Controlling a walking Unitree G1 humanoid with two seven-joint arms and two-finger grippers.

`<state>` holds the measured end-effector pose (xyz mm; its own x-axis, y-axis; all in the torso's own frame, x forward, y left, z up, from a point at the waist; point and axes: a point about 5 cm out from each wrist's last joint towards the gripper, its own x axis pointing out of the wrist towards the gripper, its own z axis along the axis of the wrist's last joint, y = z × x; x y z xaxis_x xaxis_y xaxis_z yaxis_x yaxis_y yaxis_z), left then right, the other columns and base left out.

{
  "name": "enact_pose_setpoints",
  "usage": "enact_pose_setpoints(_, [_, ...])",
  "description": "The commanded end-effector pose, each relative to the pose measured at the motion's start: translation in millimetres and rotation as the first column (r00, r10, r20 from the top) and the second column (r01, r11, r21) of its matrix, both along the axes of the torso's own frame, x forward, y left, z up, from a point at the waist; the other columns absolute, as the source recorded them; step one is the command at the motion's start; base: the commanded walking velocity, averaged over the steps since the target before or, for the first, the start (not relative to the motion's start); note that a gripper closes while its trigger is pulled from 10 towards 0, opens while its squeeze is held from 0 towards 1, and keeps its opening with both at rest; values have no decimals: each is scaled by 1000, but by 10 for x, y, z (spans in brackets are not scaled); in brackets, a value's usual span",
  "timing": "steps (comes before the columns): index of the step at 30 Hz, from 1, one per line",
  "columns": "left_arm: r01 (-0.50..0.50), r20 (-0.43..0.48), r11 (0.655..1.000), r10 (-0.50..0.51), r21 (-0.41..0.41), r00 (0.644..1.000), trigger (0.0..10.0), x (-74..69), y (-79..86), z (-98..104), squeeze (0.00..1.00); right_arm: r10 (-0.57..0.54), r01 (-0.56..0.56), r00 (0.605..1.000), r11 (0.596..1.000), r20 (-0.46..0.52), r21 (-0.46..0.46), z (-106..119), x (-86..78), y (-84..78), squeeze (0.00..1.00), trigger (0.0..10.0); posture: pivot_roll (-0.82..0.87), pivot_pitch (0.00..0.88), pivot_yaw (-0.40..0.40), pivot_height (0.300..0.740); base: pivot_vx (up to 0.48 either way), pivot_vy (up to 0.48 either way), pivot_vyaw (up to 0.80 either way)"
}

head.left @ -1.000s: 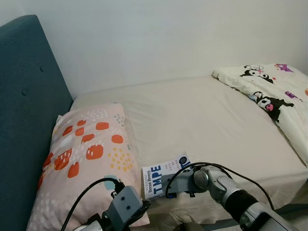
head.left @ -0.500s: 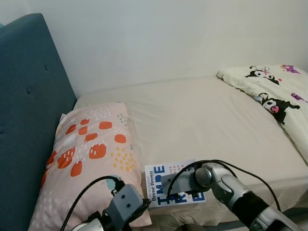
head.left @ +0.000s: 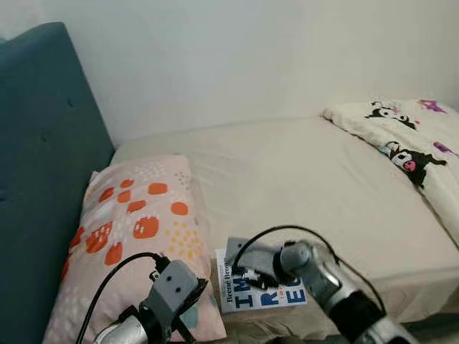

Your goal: Clean up the room

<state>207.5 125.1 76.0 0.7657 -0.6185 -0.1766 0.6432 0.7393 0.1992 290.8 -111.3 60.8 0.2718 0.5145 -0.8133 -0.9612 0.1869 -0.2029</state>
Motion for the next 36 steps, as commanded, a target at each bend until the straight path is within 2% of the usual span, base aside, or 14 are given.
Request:
enact_pose_setpoints(1, [-8, -12, 1000, 9, 22, 1000, 10000, -11, 59, -32, 0, 5, -5, 1000, 1000, -5, 20, 35, -4, 35, 0, 10000, -44, 14, -12, 615, 0, 0, 0])
enact_pose_setpoints(2, [-8, -12, 1000, 9, 22, 1000, 10000, -11, 59, -32, 0, 5, -5, 1000, 1000, -5, 20, 35, -4, 35, 0, 10000, -44, 14, -12, 615, 0, 0, 0])
enact_pose_setpoints(3, [-18, -6, 1000, 18, 13, 1000, 10000, -8, 70, -18, 0, -10, 10, 1000, 1000, -19, 15, -49, -54, 47, 0, 2980, -48, 15, -12, 615, 0, 0, 0])
enact_pose_setpoints(4, [-26, 2, 1000, 26, -4, 1000, 10000, -5, 66, 5, 0, -13, 13, 1000, 1000, -23, -5, -138, -104, 49, 0, 0, -47, 20, -15, 615, 0, 0, 0])
enact_pose_setpoints(6, [-31, 17, 999, 32, -40, 999, 10000, 1, 29, 56, 0, -22, 20, 999, 999, -41, -47, -310, -188, 49, 0, 0, -49, 31, -17, 615, 0, 0, 0])
enact_pose_setpoints(10, [-29, 20, 998, 30, -47, 999, 10000, 2, 10, 66, 0, -24, 21, 999, 998, -38, -66, -354, -196, 45, 0, 0, -49, 35, -19, 615, 0, 0, 0])
enact_pose_setpoints(14, [-21, 9, 999, 22, -35, 1000, 10000, -28, -70, 23, 0, -53, 48, 998, 990, -37, -129, -589, -206, 115, 0, 0, -46, 63, -30, 615, 0, 0, 0])
enact_pose_setpoints(23, [-42, 8, 999, 43, -31, 999, 10000, -60, -72, 18, 0, -64, 60, 998, 979, -14, -193, -752, -241, 149, 0, 0, -38, 77, -38, 615, 0, 0, 0])
enact_pose_setpoints(31, [-42, 4, 999, 42, -33, 999, 10000, -68, -80, 28, 0, -69, 63, 997, 974, -20, -216, -833, -270, 157, 0, 902, -28, 92, -41, 615, 0, 0, 0])
enact_pose_setpoints(32, [-59, 14, 998, 60, -36, 998, 10000, -65, -80, 37, 0, -88, 92, 996, 972, 31, -218, -837, -234, 161, 0, 3412, -27, 91, -40, 615, 0, 0, 0])
enact_pose_setpoints(33, [-59, 14, 998, 60, -36, 998, 10000, -65, -80, 37, 0, -88, 92, 996, 972, 31, -218, -837, -234, 161, 0, 3412, -27, 91, -40, 615, 0, 0, 0])
enact_pose_setpoints(34, [-70, 21, 997, 71, -36, 997, 10000, -63, -77, 41, 0, -96, 105, 994, 972, 53, -212, -830, -215, 169, 0, 4824, -27, 91, -40, 615, 0, 0, 0])
enact_pose_setpoints(35, [-81, 28, 996, 82, -35, 996, 10000, -58, -76, 46, 0, -95, 108, 993, 974, 76, -200, -817, -192, 183, 0, 10000, -27, 91, -41, 615, 0, 0, 0])
enact_pose_setpoints(36, [-91, 35, 995, 93, -32, 995, 10000, -51, -72, 49, 0, -102, 117, 991, 975, 85, -192, -808, -178, 190, 0, 10000, -27, 91, -41, 615, 0, 0, 0])
